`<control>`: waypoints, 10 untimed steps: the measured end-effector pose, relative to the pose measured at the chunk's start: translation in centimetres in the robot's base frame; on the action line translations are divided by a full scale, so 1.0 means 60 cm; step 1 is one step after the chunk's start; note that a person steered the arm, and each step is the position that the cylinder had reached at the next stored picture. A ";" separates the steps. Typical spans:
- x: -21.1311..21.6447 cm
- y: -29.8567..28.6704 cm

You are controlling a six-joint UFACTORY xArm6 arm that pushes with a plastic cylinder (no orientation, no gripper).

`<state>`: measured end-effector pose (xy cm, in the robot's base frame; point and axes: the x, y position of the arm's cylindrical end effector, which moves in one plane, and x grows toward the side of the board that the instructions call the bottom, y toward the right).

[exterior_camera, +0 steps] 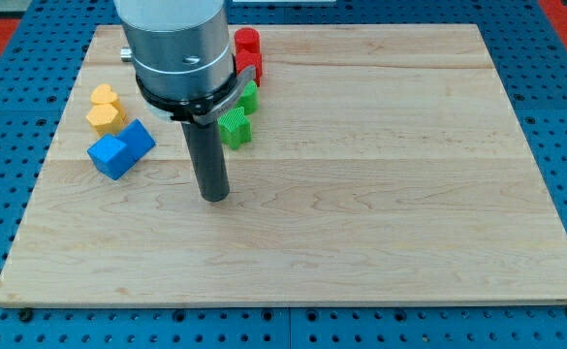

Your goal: Slide the heart into the hexagon

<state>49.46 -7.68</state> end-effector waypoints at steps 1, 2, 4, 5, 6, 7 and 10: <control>0.000 0.000; 0.000 0.000; -0.002 0.000; -0.004 0.000; -0.031 0.014; -0.068 0.025; -0.068 0.025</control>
